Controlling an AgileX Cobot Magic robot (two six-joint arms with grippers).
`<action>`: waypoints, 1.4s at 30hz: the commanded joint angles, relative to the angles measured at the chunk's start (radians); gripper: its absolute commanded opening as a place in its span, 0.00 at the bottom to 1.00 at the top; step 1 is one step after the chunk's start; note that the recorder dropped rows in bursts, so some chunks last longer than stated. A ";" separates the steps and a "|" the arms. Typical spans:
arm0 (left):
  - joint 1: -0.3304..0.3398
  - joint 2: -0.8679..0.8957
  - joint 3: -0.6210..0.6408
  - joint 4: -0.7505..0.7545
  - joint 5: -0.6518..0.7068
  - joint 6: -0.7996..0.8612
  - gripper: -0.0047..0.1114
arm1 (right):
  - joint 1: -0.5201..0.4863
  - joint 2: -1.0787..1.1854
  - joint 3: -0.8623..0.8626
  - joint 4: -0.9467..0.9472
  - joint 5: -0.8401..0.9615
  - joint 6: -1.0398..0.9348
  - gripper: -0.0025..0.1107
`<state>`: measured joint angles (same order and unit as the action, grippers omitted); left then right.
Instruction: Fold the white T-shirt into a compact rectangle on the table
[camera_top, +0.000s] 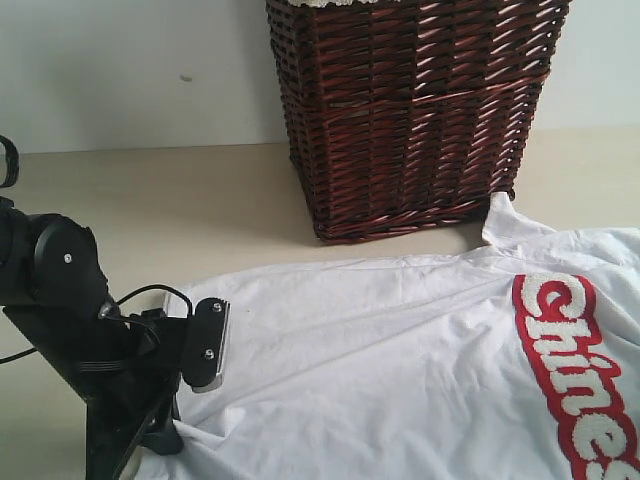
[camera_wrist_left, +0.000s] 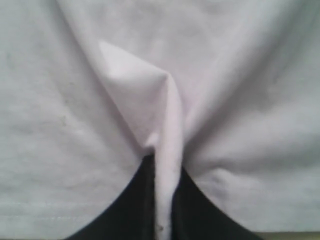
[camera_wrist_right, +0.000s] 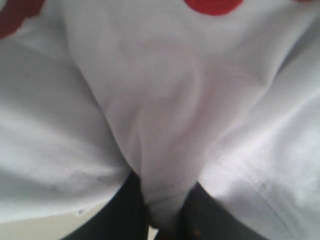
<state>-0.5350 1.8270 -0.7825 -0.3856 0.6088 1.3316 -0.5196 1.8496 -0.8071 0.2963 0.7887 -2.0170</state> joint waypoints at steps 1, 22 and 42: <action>-0.002 0.069 0.026 0.040 -0.086 -0.061 0.04 | -0.004 0.050 0.023 -0.087 -0.077 0.004 0.02; -0.002 0.069 0.026 0.008 -0.093 -0.061 0.04 | -0.004 0.050 0.023 0.095 -0.081 0.006 0.02; 0.000 -0.162 -0.006 0.608 -0.061 -0.703 0.04 | -0.004 -0.272 0.008 0.036 0.095 0.091 0.02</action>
<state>-0.5394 1.7409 -0.7763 0.0000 0.4883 0.8181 -0.5243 1.6992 -0.7886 0.3481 0.8274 -1.9325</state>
